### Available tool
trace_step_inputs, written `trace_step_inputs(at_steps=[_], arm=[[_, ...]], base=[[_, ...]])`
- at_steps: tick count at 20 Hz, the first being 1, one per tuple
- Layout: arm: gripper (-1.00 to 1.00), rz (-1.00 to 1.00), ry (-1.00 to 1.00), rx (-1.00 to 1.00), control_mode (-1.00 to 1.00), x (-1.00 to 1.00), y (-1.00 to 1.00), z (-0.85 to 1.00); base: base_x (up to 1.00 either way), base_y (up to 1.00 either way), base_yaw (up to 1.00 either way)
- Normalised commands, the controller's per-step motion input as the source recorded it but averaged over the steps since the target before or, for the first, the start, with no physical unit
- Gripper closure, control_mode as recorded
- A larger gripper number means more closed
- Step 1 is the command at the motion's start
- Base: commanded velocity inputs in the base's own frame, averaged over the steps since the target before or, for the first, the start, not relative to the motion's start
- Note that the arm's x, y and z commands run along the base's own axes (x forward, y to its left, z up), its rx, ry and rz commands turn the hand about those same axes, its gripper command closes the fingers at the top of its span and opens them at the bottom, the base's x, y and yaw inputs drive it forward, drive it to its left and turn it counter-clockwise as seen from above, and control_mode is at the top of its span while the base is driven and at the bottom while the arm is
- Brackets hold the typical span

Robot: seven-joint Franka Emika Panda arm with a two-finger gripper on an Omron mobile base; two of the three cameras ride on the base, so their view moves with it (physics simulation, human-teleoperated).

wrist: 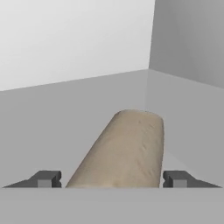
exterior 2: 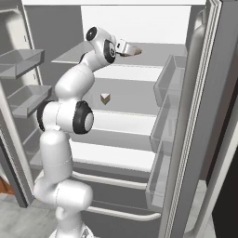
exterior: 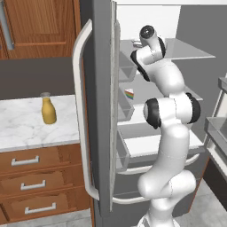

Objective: Move the cake and burrito from the top shelf to the second highest shelf to make space. Then, place the pitcher from the counter on the cleared top shelf.

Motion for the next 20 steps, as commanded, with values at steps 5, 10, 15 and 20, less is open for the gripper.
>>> trace_step_inputs(at_steps=[5,10,15,20], arm=[[1.0,-0.05,0.0,0.0,-1.0,0.01,-0.32,-0.43],[1.0,-0.07,0.0,0.0,-1.0,-0.01,-0.39,-0.5],[1.0,-0.03,-0.06,0.0,-1.0,-0.59,-0.25,-0.43],[1.0,0.0,-0.03,0.0,-1.0,-1.0,-0.07,-0.03]], base=[[0.0,0.0,0.0],[0.0,0.0,0.0],[0.0,0.0,0.0],[0.0,0.0,0.0]])
